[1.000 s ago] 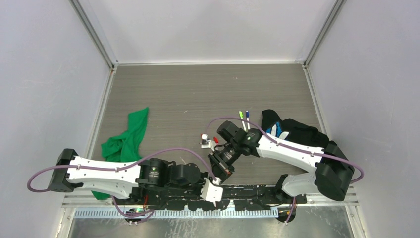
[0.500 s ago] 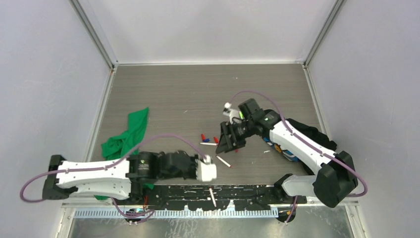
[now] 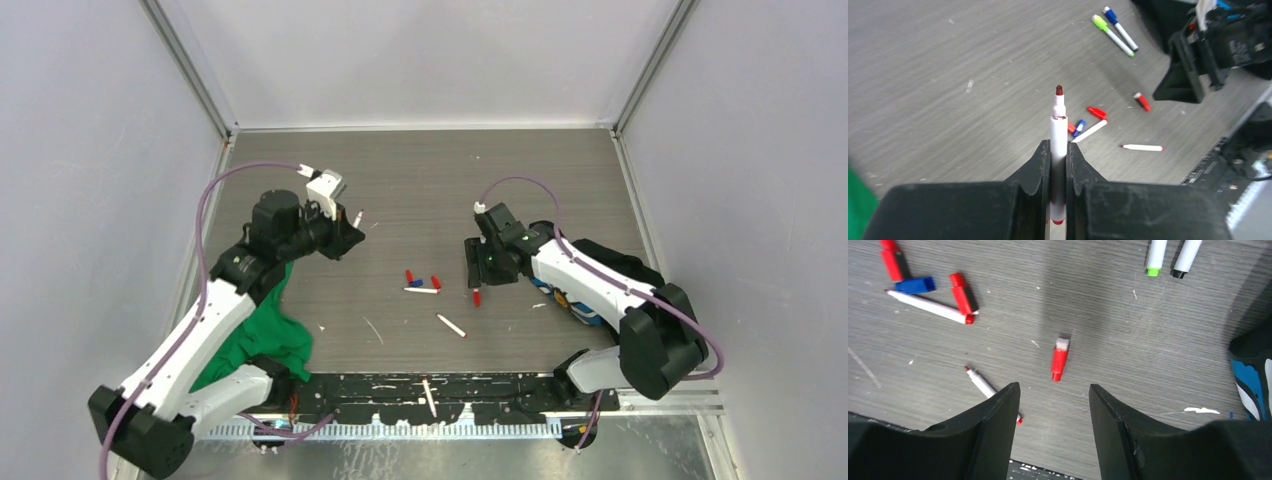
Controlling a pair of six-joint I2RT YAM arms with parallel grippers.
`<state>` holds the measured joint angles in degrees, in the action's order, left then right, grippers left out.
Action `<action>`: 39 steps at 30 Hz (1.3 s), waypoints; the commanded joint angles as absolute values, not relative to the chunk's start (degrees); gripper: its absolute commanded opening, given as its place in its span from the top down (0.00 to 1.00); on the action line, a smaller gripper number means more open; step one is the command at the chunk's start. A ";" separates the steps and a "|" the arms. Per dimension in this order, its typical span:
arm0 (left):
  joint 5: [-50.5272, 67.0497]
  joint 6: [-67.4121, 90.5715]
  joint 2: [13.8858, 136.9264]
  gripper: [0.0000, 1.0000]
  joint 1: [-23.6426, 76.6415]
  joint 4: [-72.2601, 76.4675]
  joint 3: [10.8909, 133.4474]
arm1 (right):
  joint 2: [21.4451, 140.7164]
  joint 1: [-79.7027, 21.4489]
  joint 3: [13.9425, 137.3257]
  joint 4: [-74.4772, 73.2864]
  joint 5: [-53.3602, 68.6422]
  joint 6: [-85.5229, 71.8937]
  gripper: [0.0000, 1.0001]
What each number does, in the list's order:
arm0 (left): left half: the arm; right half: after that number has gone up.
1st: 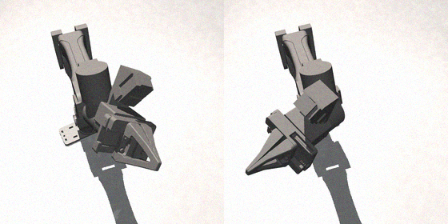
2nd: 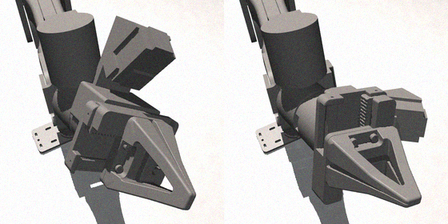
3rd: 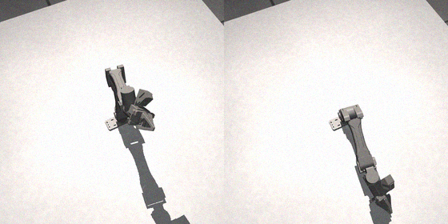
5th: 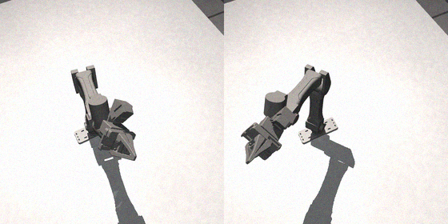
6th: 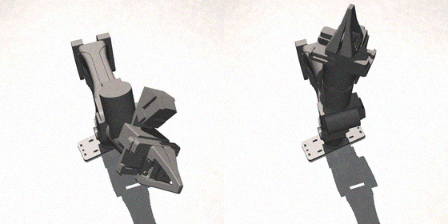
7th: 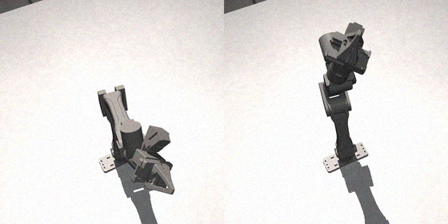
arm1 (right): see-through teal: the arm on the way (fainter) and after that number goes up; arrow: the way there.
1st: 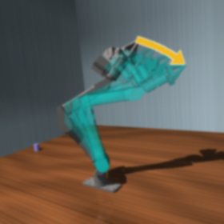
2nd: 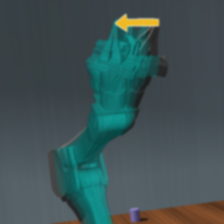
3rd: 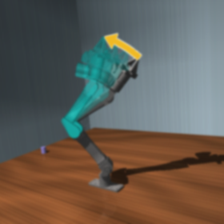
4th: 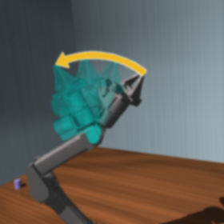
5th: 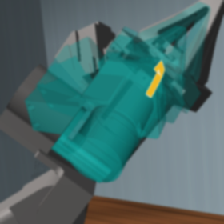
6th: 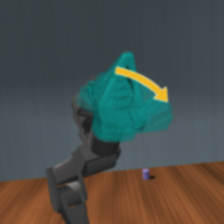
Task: Insert the pens into the pen caps
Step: Pick up the pen cap from the center of the board.
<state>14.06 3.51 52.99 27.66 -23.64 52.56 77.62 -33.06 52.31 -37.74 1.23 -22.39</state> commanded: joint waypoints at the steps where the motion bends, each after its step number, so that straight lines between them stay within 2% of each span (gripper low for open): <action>1: 34.69 15.05 57.62 1.00 21.90 -16.86 54.63 | 79.80 -34.75 51.34 -33.70 -5.01 -23.70 0.42; 10: 31.25 11.26 55.09 1.00 22.31 -18.86 53.38 | 87.06 -37.98 51.26 -29.52 -8.18 -24.44 0.52; 20: 27.68 9.13 53.94 1.00 24.65 -20.78 53.61 | 91.94 -39.91 52.37 -31.03 -17.54 -26.74 0.59; 27: 23.84 7.48 52.90 1.00 27.37 -22.40 53.52 | 92.54 -40.08 51.16 -29.27 -15.17 -28.13 0.73; 34: 26.02 12.96 56.33 1.00 28.50 -20.66 56.61 | 83.26 -39.72 49.05 -29.70 -13.13 -28.85 0.97; 39: 39.54 16.97 61.25 1.00 28.50 -16.38 61.35 | 69.93 -39.49 49.91 -25.83 -4.97 -29.70 0.99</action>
<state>28.08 12.56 59.16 28.38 -23.22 57.04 81.56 -39.70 48.25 -31.00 -10.48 -28.16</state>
